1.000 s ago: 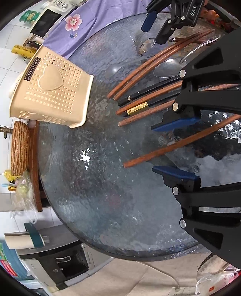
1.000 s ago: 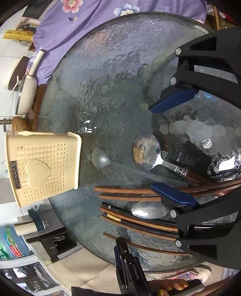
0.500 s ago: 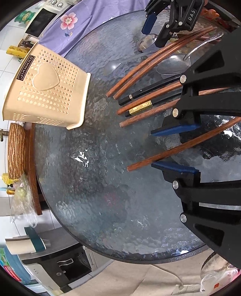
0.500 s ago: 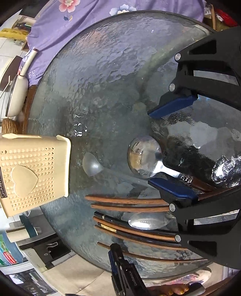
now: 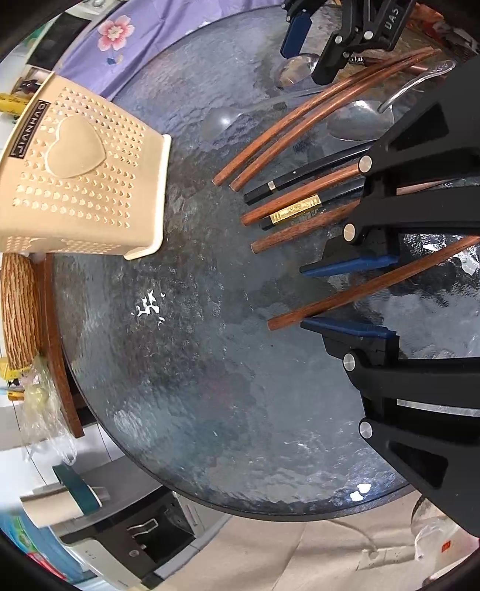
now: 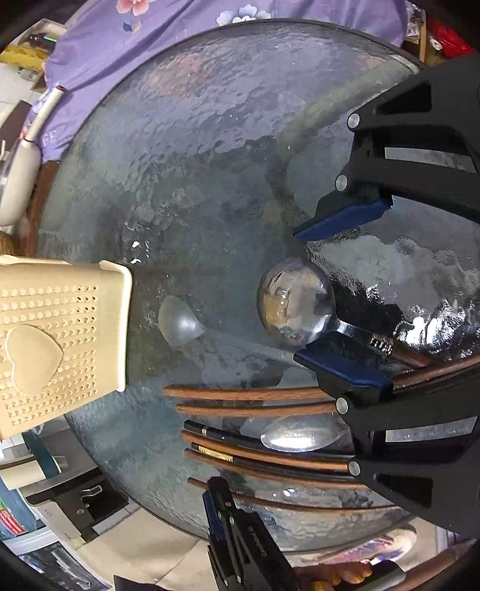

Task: Organize utensils
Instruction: 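Close the right tool on the ladle handle while the left tool grasps one brown chopstick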

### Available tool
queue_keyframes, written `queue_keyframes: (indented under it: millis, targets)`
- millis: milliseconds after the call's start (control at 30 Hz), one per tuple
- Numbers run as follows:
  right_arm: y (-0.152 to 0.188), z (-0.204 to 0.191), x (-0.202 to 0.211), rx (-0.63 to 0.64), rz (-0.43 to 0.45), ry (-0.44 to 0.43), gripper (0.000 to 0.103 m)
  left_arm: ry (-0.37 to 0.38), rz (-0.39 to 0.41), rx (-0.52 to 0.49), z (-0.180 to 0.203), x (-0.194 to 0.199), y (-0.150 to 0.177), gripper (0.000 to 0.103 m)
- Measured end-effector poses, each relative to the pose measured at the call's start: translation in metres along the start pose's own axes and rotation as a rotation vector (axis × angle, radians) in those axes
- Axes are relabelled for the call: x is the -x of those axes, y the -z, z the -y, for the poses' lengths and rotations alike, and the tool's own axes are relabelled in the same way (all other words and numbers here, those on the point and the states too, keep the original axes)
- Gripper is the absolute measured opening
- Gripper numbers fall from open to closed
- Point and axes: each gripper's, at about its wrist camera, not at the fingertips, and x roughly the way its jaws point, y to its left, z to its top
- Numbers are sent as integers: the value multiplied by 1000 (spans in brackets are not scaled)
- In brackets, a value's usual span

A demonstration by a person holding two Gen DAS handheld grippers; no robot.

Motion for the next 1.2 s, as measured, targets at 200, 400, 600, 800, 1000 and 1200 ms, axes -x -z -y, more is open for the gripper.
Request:
queue_keyframes:
  millis: [200,400,600,800,1000,1200]
  targets:
    - [-4,-5,-1,21,-19,39,48,-1,-14,-12,4,-3,-6,10]
    - [-3,-7,0,27,-13,49,47,-19,-13,-22,11,-3,-7,10]
    - [0,-4,0,33,-4,48,47,-15,-4,-14,13,-3,-6,9]
    - [4,-3,1,26,30,45,47,-12,8,1,14,-2,-6,9]
    - [10,1,6,28,90,42,47,7,21,14,11,-2,-5,8]
    - [13,2,12,38,139,56,47,16,27,22,10,-2,-5,7]
